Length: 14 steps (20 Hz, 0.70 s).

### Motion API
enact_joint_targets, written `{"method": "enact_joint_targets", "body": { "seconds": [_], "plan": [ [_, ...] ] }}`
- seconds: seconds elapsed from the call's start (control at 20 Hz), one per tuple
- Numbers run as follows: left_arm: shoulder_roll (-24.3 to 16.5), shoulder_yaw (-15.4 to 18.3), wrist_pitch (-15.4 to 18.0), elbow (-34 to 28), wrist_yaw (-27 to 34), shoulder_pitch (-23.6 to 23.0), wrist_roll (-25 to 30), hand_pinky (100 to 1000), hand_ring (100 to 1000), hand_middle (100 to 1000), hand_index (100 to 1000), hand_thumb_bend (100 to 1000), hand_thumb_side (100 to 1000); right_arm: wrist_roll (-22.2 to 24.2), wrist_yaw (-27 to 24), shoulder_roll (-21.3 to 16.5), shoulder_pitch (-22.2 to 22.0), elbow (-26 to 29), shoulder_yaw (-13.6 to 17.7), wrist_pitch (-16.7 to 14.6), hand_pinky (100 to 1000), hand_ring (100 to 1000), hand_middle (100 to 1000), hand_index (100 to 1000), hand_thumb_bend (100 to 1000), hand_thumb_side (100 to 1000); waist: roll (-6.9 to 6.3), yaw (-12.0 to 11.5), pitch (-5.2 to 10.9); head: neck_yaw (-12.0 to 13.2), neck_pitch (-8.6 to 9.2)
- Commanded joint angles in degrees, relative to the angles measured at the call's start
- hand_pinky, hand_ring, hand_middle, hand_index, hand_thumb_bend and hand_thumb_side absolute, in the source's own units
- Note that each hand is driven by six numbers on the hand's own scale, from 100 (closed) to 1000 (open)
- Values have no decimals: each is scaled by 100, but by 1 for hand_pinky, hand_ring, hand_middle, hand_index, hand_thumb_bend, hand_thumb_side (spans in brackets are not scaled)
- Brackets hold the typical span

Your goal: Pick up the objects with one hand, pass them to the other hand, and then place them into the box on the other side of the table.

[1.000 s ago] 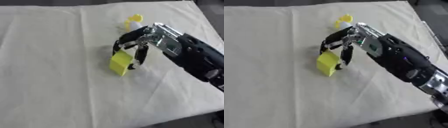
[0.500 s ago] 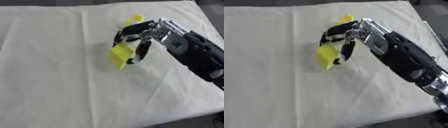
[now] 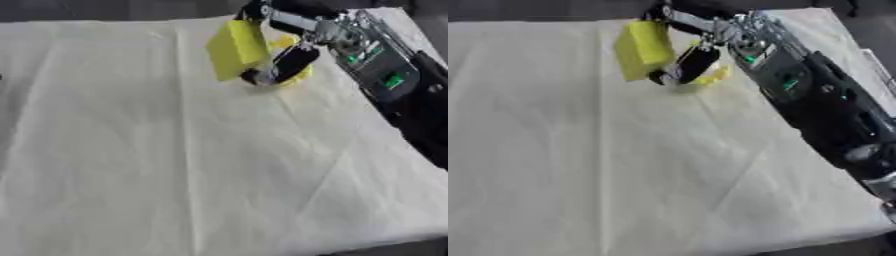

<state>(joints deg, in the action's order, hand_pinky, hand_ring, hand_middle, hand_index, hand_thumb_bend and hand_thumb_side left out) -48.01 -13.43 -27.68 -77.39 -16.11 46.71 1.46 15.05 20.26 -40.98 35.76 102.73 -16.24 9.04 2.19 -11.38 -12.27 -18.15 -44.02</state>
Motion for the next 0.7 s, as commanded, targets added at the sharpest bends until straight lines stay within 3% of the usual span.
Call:
{"method": "enact_joint_targets", "body": {
  "seconds": [0.05, 0.25, 0.3, 0.35, 0.7],
  "plan": [
    [-63, -32, 73, -220, 54, 210, 56, 786, 780, 778, 816, 193, 474, -616, -324, 76, 110, -28, -52, 501, 714, 544, 293, 481, 100, 100, -102, -42, 228, 33, -6],
    [65, -229, 170, -497, 47, 456, 266, 781, 778, 784, 826, 219, 464, -1193, -840, 289, 186, -224, -252, 1003, 690, 532, 289, 480, 100, 100, -122, -148, 230, 47, 91],
    [105, -298, 215, -599, 34, 530, 353, 782, 778, 784, 828, 284, 474, -1287, -973, 346, 207, -290, -302, 1101, 686, 530, 289, 479, 100, 100, -128, -180, 224, 54, 129],
    [145, -355, 250, -693, 20, 597, 444, 783, 779, 785, 830, 232, 458, -1366, -1096, 396, 230, -350, -343, 1180, 684, 529, 287, 479, 100, 100, -132, -210, 215, 63, 162],
    [411, -719, 365, -1220, -66, 985, 1033, 794, 790, 798, 849, 289, 459, -1693, -1472, 682, 412, -653, -530, 1324, 701, 523, 284, 475, 100, 100, -175, -375, 106, 160, 403]
  ]
}}
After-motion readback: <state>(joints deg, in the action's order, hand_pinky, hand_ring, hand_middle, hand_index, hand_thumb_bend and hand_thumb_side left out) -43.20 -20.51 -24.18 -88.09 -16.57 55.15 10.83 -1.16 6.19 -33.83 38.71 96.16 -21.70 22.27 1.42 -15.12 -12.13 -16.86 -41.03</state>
